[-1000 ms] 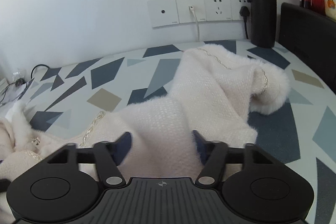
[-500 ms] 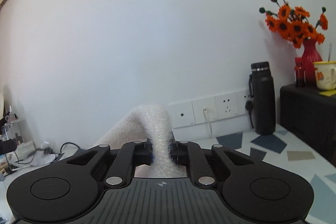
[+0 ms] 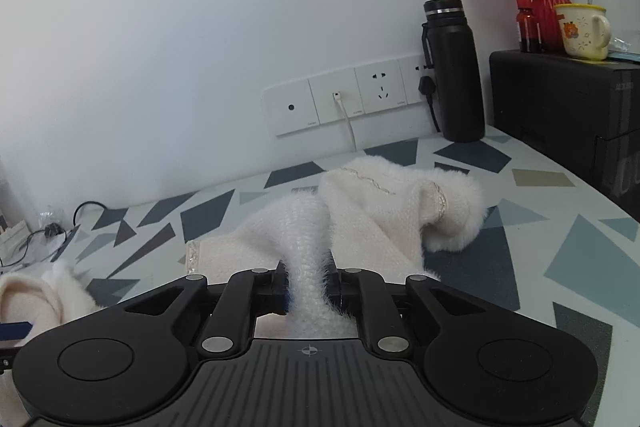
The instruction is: Fold clothes
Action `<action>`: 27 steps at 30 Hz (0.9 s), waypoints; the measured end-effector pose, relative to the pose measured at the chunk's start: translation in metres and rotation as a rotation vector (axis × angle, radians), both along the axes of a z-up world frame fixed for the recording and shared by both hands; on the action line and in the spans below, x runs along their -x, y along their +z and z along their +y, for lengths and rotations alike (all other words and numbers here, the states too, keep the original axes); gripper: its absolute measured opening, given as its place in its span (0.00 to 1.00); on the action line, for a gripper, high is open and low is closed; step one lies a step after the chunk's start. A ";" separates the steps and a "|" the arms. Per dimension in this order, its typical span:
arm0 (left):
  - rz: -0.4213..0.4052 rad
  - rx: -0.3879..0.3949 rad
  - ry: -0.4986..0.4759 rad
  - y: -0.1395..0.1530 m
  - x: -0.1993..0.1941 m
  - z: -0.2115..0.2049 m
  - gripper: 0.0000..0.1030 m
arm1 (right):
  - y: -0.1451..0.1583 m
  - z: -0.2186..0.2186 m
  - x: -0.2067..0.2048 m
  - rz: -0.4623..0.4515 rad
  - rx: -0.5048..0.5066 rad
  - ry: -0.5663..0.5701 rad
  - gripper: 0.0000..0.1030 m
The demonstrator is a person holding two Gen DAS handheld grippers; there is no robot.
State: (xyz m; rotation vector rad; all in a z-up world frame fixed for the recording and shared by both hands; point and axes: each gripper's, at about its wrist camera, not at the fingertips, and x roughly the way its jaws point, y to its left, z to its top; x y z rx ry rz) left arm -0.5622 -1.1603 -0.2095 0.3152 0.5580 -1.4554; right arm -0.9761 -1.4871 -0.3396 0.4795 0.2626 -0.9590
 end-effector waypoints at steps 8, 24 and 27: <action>0.208 0.107 0.042 -0.015 -0.016 0.023 0.07 | -0.018 -0.016 -0.017 0.075 -0.114 -0.005 0.60; 0.028 0.437 0.080 0.087 -0.023 0.054 0.06 | 0.057 0.017 0.004 -0.147 0.205 -0.020 0.09; -0.032 0.241 0.101 0.055 -0.023 0.031 0.55 | 0.029 0.006 0.007 -0.070 0.091 -0.048 0.09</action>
